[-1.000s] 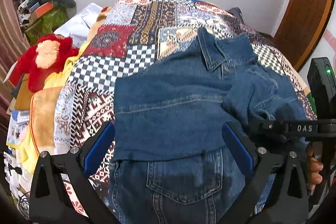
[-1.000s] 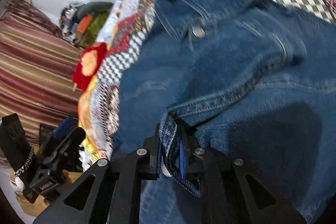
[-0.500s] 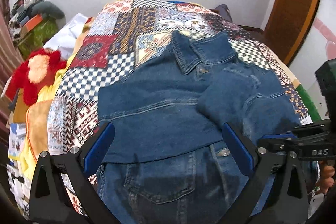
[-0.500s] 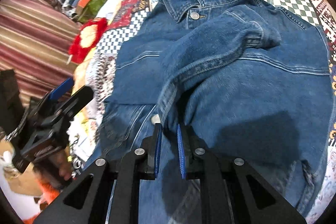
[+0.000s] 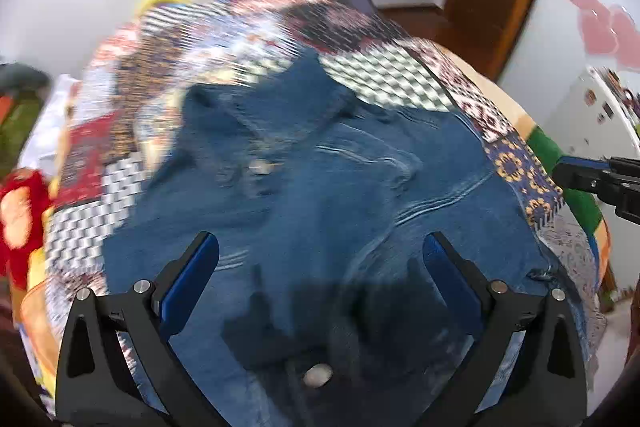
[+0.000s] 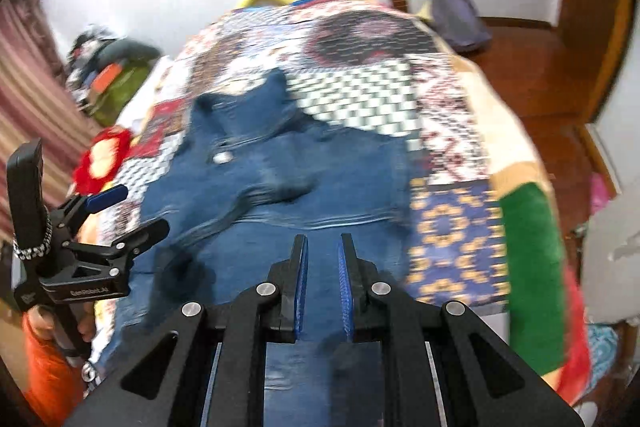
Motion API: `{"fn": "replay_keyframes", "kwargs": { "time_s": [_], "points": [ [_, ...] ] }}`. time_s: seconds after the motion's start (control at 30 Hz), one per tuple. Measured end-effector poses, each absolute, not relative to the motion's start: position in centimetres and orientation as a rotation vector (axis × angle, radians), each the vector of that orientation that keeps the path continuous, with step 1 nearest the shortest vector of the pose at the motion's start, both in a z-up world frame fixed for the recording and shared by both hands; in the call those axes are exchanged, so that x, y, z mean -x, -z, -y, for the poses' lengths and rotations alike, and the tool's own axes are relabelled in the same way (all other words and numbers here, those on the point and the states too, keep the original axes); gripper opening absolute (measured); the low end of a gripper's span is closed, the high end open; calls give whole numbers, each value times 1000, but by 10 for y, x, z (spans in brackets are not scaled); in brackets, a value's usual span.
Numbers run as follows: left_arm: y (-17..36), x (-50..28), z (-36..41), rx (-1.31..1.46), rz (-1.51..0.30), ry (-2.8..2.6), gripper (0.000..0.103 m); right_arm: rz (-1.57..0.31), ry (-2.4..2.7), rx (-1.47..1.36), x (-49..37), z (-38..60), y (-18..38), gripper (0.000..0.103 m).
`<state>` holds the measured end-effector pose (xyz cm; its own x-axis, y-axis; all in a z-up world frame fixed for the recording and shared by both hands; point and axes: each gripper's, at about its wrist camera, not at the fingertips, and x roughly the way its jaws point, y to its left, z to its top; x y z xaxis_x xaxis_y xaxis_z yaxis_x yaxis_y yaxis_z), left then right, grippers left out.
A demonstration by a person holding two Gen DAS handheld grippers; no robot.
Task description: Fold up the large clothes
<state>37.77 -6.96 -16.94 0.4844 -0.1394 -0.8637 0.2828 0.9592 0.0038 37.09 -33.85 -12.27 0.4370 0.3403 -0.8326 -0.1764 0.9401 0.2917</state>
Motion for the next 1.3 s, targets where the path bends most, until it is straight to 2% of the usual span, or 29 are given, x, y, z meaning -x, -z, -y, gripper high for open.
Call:
{"fn": "replay_keyframes", "kwargs": {
  "time_s": [0.23,0.37,0.53,0.57,0.6,0.67,0.7,0.87,1.07,1.13,1.3],
  "points": [
    [223,-434,98,-130,-1251,321,103,-1129,-272,-170,-380,367,153,11],
    [239,-453,101,-102,-1298,352,101,-1174,-287,-195,-382,364,174,11],
    [250,-462,98,-67,-1302,359,80,-1228,-299,-204,-386,358,197,11],
    [247,-461,97,-59,-1292,364,69,-1233,-301,-204,-386,356,199,11],
    [244,-459,97,-57,-1277,374,63,-1237,-301,-203,-387,355,202,11],
    [233,-455,97,-78,-1235,384,40,-1240,-302,-203,-387,355,203,11],
    [226,-451,97,-97,-1205,387,36,-1239,-301,-204,-388,355,203,11],
    [178,-440,81,-118,-1055,376,31,-1231,-289,-215,-390,360,198,11],
    [80,-420,39,-25,-757,355,29,-1211,-266,-210,-393,360,185,11],
    [56,-414,24,-2,-690,347,26,-1190,-266,-203,-394,358,176,11],
    [41,-397,-14,21,-617,306,22,-1152,-268,-175,-393,346,160,11]
  ]
}}
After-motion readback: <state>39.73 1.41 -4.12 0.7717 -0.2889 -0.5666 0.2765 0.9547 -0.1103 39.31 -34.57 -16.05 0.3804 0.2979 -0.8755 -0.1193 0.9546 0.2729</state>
